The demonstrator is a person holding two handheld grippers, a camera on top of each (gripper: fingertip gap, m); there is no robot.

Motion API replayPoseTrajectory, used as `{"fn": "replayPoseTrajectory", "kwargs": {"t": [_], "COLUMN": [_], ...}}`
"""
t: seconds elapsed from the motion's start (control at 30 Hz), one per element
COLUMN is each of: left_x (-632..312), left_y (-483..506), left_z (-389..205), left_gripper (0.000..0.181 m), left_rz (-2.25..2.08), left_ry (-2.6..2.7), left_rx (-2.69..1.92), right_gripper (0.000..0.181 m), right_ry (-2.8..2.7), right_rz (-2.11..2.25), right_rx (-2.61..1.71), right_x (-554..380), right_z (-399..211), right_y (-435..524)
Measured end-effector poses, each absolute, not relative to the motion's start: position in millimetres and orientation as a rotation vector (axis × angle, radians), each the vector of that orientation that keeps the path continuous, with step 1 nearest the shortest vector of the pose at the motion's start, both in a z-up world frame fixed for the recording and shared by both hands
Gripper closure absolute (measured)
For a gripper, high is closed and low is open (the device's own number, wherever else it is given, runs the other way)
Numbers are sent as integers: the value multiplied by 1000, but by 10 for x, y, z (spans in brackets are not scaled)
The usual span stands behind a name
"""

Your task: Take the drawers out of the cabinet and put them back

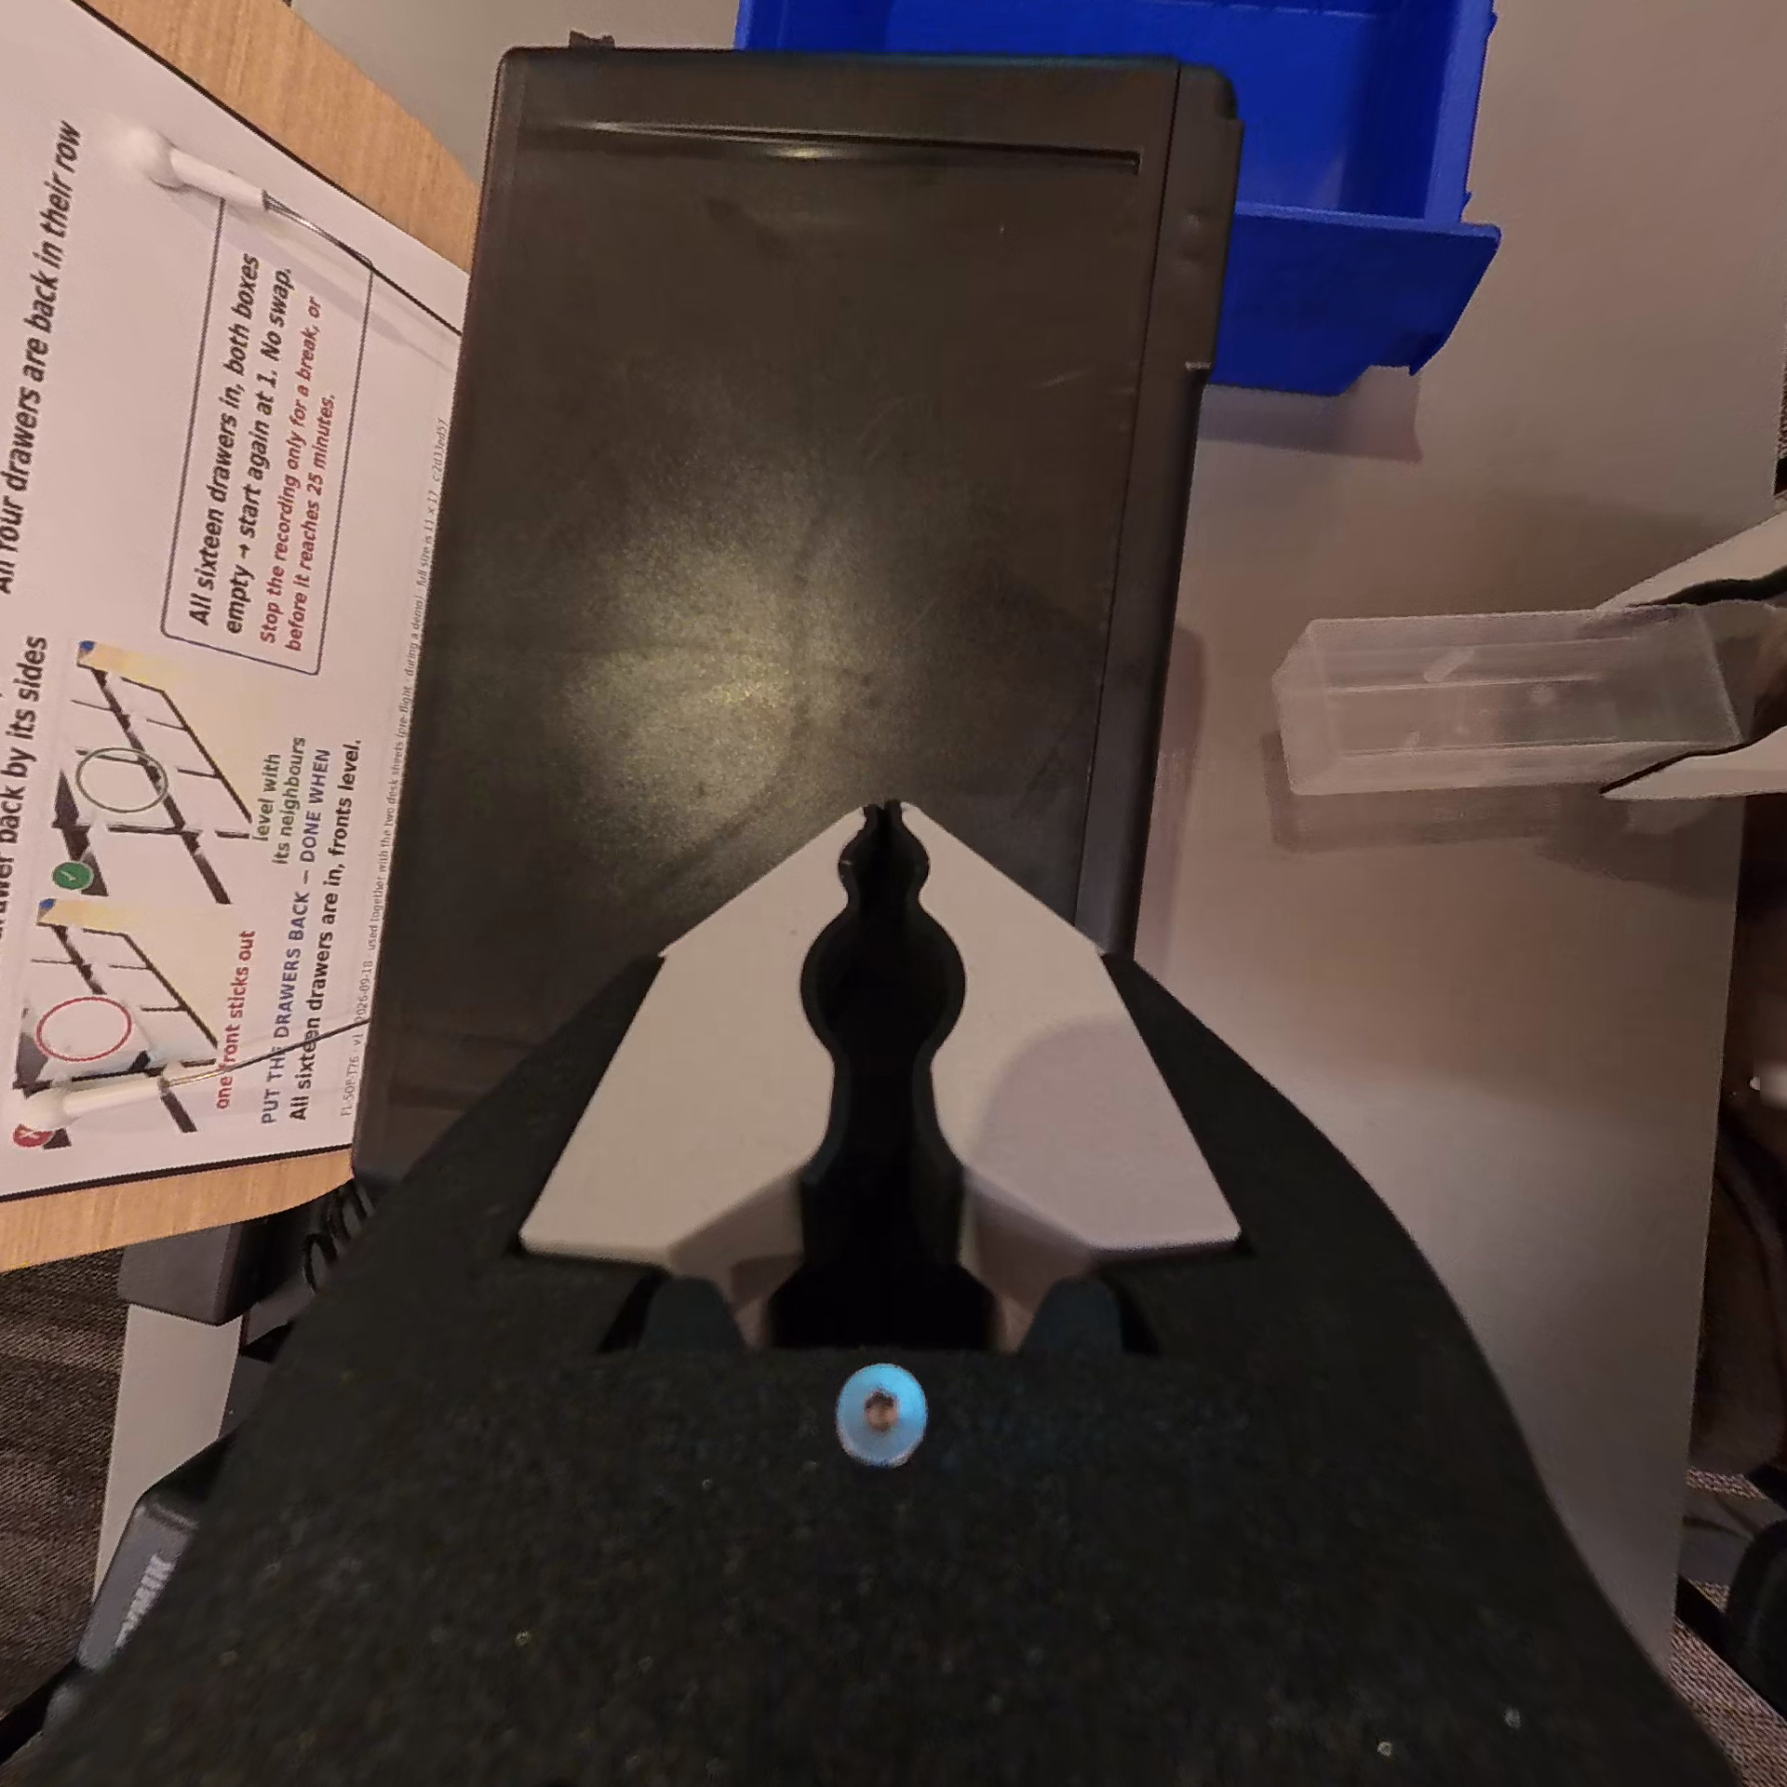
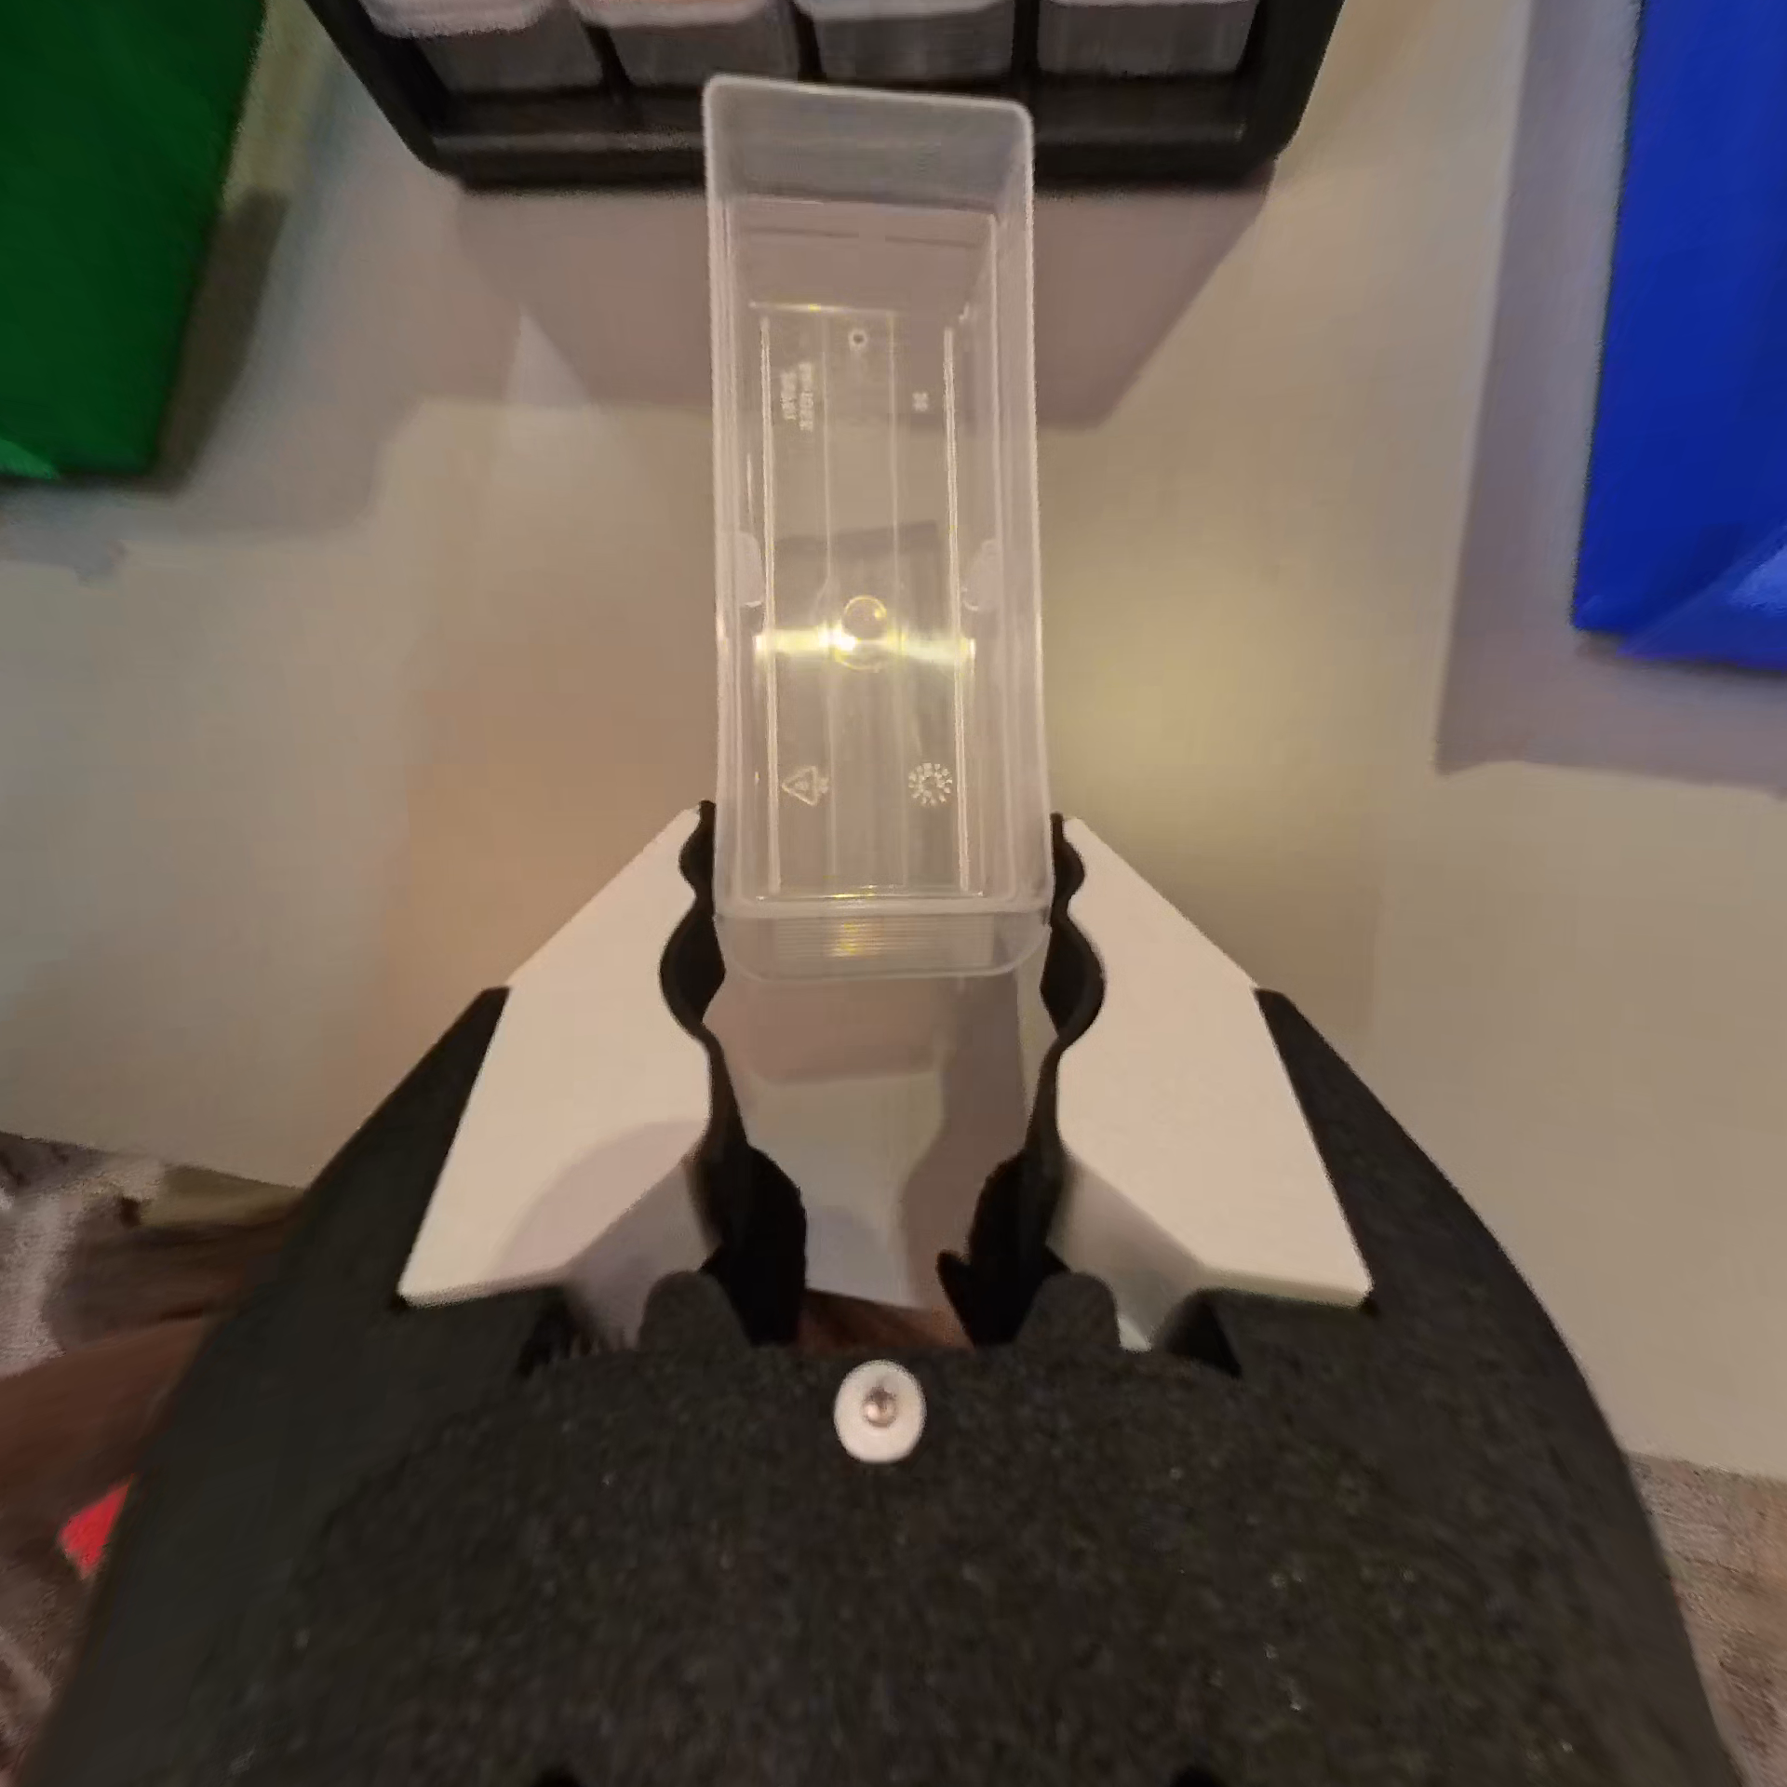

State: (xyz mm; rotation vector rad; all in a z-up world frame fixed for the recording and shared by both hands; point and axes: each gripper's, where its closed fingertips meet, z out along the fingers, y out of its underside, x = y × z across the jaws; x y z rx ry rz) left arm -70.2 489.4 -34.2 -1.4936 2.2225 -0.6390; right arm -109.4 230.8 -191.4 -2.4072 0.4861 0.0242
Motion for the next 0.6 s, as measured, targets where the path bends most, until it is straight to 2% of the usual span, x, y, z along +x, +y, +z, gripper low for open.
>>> {"fn": "replayPoseTrajectory", "kwargs": {"t": [0.1,0.2,0.6], "left_x": [-703,-702,-702], "left_y": [4894,4895,4896], "left_z": [-342,-341,-342], "left_gripper": [181,181,181], "left_rz": [-641,-642,-620], "left_ry": [2222,2225,2221], "left_rx": [-1495,-1501,-1496], "right_gripper": [115,115,115], "right_ry": [548,483,513], "right_rz": [135,0,-30], "right_rx": [-2380,-2440,-2580], "right_x": [-1142,-1030,-811], "right_z": [-1767,-1722,-1754], "right_y": [2551,2732,3153]}}
